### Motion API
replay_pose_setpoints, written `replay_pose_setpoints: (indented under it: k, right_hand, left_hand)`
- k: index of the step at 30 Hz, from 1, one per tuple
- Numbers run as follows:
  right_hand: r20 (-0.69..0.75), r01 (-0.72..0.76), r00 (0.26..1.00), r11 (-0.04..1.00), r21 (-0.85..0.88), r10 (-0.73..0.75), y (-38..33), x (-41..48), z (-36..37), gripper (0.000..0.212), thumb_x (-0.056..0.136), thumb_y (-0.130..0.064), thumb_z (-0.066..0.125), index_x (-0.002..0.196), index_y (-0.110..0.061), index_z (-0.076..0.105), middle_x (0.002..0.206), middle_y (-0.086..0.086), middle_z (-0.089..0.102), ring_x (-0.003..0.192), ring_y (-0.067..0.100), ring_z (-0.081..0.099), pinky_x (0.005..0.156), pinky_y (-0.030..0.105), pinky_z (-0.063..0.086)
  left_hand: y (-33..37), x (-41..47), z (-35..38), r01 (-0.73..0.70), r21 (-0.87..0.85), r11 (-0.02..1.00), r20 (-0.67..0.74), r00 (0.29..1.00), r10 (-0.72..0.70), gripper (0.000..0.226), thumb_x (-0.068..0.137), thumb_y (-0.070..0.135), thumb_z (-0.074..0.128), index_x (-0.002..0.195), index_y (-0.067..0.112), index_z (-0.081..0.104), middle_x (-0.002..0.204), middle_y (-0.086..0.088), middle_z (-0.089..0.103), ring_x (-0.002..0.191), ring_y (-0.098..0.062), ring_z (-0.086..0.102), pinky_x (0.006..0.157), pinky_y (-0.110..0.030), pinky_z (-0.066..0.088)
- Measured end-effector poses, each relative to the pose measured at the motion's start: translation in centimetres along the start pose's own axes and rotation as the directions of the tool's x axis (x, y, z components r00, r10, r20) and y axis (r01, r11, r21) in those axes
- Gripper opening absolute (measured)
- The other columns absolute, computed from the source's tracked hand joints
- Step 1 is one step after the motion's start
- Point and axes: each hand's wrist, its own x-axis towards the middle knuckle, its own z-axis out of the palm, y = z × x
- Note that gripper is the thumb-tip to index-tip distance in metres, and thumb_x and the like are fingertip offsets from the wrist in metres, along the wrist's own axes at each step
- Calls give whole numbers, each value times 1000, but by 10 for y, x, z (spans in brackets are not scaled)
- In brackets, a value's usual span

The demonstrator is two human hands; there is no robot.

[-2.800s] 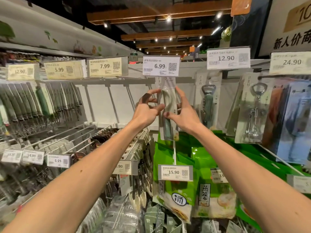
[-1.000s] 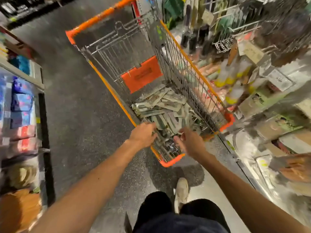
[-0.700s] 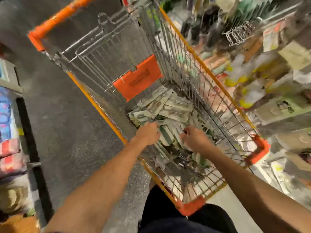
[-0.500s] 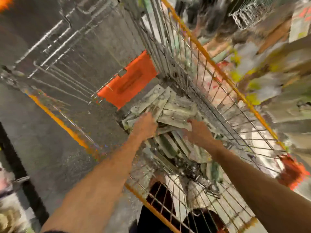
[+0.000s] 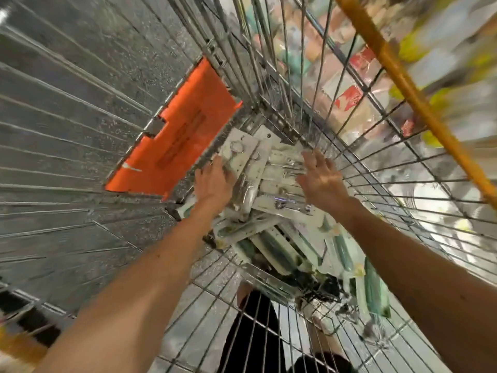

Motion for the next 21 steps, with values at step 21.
replay_pose_setpoints:
  k: [21]
  right_hand:
    - [375,-518,852,479,709,366,12,-17,15,66,76,-36,82,128,-7,52,117,4,60,96,22,62,65,26,52]
  left_hand:
    - [13,-29,28,186,-298,936,312,946,-89,117,50,78,80,142,16,39,142,-11,48,130,-32,48,110,-49,40]
